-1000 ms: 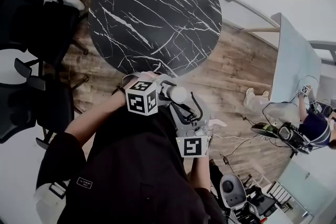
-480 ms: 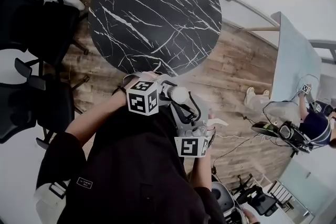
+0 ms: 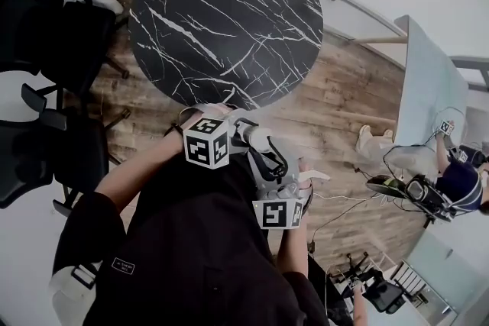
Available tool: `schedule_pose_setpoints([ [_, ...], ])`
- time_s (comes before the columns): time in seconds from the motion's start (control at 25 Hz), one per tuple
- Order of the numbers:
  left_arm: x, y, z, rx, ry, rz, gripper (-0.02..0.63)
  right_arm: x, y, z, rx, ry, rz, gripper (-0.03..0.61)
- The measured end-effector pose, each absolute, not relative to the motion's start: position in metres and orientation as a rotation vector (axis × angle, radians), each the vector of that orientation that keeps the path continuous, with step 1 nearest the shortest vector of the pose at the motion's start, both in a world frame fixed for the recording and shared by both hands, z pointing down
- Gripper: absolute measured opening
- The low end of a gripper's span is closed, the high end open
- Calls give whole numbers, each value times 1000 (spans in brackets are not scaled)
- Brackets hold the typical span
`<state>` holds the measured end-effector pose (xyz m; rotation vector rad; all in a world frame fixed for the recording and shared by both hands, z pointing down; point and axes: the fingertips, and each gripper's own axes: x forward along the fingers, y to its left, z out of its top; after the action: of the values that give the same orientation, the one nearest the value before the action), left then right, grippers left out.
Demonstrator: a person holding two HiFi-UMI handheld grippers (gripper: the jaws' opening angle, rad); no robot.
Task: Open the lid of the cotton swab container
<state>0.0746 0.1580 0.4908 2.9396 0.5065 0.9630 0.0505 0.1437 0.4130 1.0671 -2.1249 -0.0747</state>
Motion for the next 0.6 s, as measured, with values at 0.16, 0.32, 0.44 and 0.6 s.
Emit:
schedule_pose_setpoints([
  [0.16,74,162,492,2954,520,968,237,48,149,416,1041,-2132,-40,186],
  [0.32,73,163,491,2960,518,956,238,46,151,415,1037,-2135,-38,163],
  [0.44,72,165,492,2961,521,948,238,45,153,415,1028,-2138,-32,161],
  [0.6,69,167,494,2958,524,948,238,42,156,416,1014,-2139,-22,152],
])
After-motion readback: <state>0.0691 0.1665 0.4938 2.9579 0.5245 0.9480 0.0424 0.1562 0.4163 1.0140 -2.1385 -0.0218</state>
